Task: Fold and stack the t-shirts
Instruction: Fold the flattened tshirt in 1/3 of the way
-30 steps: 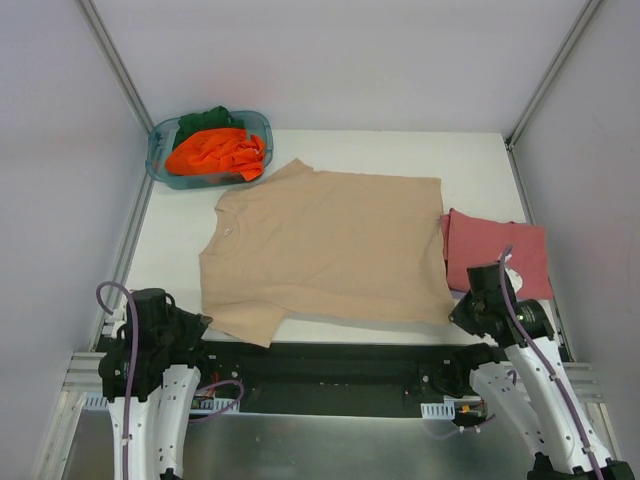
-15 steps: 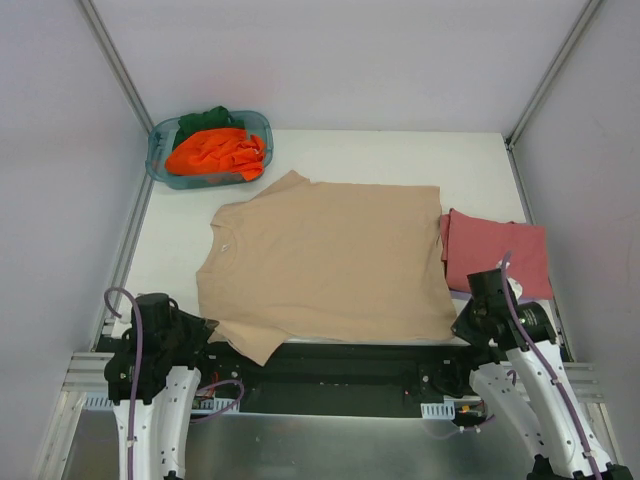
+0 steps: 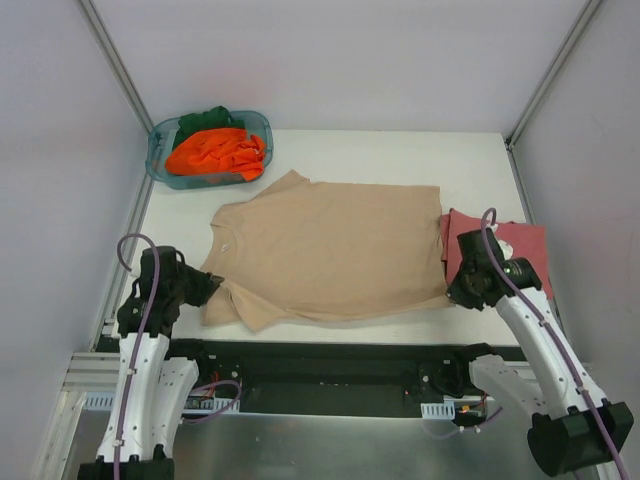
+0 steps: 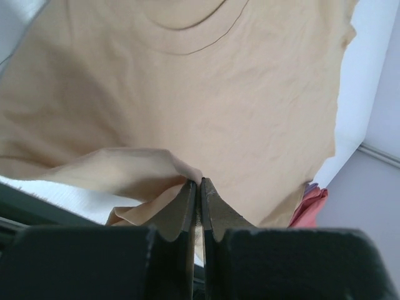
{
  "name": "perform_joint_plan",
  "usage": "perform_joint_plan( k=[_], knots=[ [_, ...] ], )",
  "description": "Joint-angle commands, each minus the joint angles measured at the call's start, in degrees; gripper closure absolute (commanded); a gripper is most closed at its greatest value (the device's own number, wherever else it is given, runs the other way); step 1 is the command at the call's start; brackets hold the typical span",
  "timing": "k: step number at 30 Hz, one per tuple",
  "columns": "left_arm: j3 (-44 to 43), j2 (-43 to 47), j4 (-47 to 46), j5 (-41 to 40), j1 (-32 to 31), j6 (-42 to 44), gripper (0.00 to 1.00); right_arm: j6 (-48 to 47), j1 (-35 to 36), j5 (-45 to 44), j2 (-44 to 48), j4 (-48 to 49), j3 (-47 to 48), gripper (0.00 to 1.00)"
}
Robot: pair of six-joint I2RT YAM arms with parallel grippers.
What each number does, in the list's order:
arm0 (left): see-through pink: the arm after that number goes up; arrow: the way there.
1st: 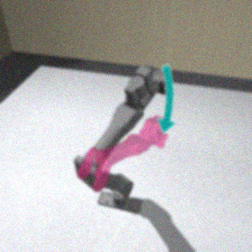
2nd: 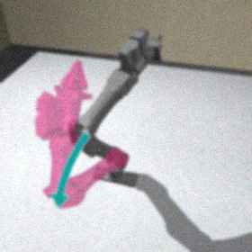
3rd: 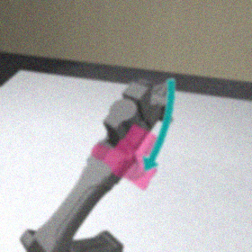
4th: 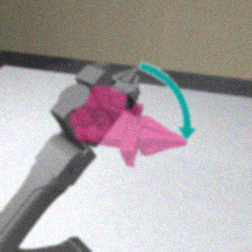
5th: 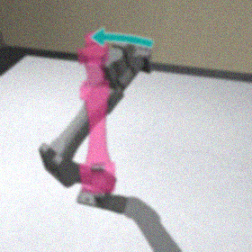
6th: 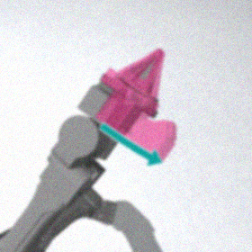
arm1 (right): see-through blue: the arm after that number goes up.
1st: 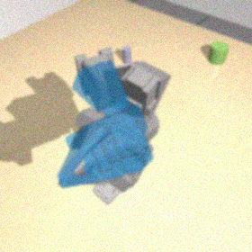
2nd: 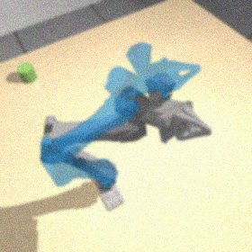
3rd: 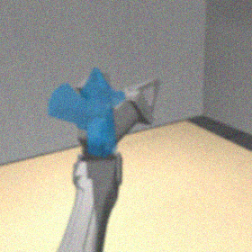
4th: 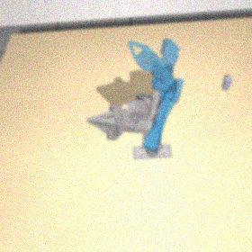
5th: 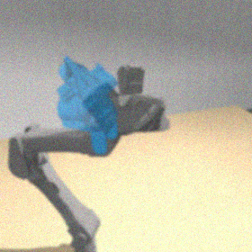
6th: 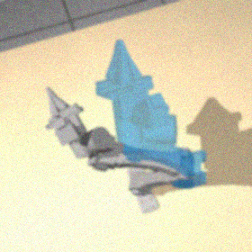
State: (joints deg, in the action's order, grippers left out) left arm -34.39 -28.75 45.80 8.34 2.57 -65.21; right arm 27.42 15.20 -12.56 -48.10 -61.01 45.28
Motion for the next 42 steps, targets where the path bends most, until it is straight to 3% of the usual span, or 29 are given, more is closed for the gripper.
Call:
perform_joint_plan(
  k=[1, 11, 16, 23, 29, 34, 37, 38, 40, 42],
  knots=[
    [-3.31, -5.86, -11.6, -3.06, -0.37, 0.96, 1.0, -3.69, -1.49, -3.61, -5.85, 6.51, 5.6, 0.99],
    [-9.37, -26.25, -26.1, -3.24, -0.55, 4.65, 1.0, -7.29, -7.11, 0.08, -19.22, 17.85, 11.14, 0.98],
    [-14.64, -35.92, -28.57, -4.12, -0.72, 8.69, 1.0, -8.08, -8.34, 0.43, -24.14, 21.37, 13.08, 0.96],
    [-21.93, -51.38, -34.01, 0.89, -1.95, 14.66, 1.0, -10.01, -8.96, -0.19, -31.79, 26.29, 15.72, 0.94],
    [-32.65, -65.18, -35.17, 0.62, -5.9, 24.07, 0.81, -10.19, -8.96, -3.52, -36.8, 27.79, 18.35, 0.9],
    [-34.87, -66.62, -33.77, -0.68, -8.28, 25.57, 0.34, -11.68, -8.96, -4.93, -37.34, 26.74, 20.55, 0.64],
    [-33.47, -61.8, -32.1, -3.32, -9.33, 26.45, 0.01, -14.31, -8.87, -3.18, -35.32, 26.3, 20.73, 0.32],
    [-32.5, -59.6, -31.57, -4.55, -9.77, 26.8, 0.01, -15.54, -8.7, -2.13, -34.53, 26.21, 20.38, 0.26],
    [-28.83, -53.63, -30.6, -7.19, -10.65, 26.71, 0.01, -18.09, -7.65, 0.68, -32.42, 25.95, 19.5, 0.03],
    [-23.73, -47.66, -30.33, -7.9, -10.83, 25.14, 0.01, -19.85, -5.81, 3.23, -29.61, 25.68, 17.75, 0.04]
  ],
)
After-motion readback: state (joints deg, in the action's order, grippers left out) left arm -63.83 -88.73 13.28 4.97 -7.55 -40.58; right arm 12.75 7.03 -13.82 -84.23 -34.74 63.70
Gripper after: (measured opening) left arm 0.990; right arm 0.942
